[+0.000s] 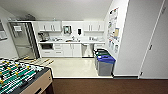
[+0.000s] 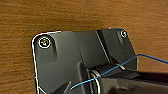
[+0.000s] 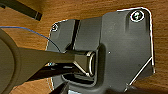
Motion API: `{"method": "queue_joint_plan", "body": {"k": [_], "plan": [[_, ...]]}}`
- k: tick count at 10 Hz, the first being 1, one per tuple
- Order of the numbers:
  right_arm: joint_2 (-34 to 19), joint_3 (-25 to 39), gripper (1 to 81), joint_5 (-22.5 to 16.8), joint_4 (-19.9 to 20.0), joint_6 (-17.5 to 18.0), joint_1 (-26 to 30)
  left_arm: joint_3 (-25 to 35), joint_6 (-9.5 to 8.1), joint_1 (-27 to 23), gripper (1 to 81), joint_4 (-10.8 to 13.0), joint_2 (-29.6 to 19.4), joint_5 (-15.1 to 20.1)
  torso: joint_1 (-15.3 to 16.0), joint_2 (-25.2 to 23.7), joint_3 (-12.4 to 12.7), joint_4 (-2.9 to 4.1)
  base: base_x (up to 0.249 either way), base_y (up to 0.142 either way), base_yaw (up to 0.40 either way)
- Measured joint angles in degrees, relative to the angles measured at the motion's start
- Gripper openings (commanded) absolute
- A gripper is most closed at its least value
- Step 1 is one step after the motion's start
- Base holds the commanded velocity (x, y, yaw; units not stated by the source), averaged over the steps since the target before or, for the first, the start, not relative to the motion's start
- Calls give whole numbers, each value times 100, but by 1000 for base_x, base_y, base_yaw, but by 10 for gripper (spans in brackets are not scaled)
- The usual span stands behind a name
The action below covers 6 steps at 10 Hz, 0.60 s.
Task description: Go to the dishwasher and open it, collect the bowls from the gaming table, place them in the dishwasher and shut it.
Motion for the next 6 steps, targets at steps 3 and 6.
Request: {"method": "queue_joint_plan", "body": {"k": [3,6], "plan": [[22,-24,811,0,5,0,-1,6,0,0,811,0,-2,0,2,0,0,0,191,0,0],[55,-78,811,6,5,2,0,11,0,2,811,0,0,2,5,0,0,0,191,0,0]]}}
